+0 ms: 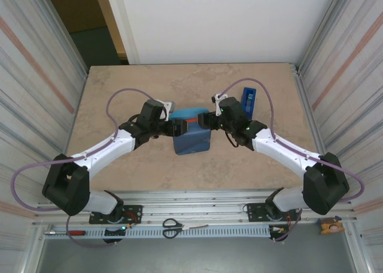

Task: Wrap the gift box in paper

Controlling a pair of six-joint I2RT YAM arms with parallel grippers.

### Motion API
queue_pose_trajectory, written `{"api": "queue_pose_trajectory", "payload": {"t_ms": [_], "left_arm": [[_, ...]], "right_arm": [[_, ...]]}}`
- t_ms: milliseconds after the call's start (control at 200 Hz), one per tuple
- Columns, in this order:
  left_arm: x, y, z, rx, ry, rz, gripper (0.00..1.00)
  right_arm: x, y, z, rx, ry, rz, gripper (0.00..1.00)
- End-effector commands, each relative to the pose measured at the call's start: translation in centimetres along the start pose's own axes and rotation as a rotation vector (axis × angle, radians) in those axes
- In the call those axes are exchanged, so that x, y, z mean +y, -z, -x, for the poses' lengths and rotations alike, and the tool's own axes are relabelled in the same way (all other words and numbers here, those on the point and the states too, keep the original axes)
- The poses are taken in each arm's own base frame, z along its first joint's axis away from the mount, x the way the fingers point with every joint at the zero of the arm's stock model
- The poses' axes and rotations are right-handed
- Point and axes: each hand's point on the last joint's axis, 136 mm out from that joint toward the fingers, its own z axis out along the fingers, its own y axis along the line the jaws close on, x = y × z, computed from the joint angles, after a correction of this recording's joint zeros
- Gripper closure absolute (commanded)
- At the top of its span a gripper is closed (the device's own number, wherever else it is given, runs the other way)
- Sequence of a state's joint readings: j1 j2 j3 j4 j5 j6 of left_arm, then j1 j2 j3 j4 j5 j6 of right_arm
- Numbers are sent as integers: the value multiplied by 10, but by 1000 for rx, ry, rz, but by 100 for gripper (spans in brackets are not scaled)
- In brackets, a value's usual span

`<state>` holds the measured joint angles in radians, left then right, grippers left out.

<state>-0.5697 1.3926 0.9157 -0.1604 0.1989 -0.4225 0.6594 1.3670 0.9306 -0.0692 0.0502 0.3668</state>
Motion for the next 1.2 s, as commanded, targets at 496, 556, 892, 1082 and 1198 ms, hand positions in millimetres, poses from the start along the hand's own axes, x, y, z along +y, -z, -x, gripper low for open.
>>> {"api": "queue_pose_trajectory", "payload": {"t_ms": [496, 556, 892, 1082, 1198], "left_arm": [[4, 57, 33, -144, -1, 145, 1], [6, 62, 31, -167, -20, 200, 1], [4, 53, 26, -283, -60, 427, 21], [-1, 44, 20, -296, -65, 411, 42], [-5, 38, 10, -294, -75, 388, 44]], "right_arm": [[-17, -17, -71, 106, -29, -92, 32], [-18, -16, -72, 108, -28, -103, 33], [-19, -15, -74, 115, -21, -107, 33], [-20, -14, -75, 123, -12, -111, 33], [-21, -14, -74, 121, -14, -115, 34]]}}
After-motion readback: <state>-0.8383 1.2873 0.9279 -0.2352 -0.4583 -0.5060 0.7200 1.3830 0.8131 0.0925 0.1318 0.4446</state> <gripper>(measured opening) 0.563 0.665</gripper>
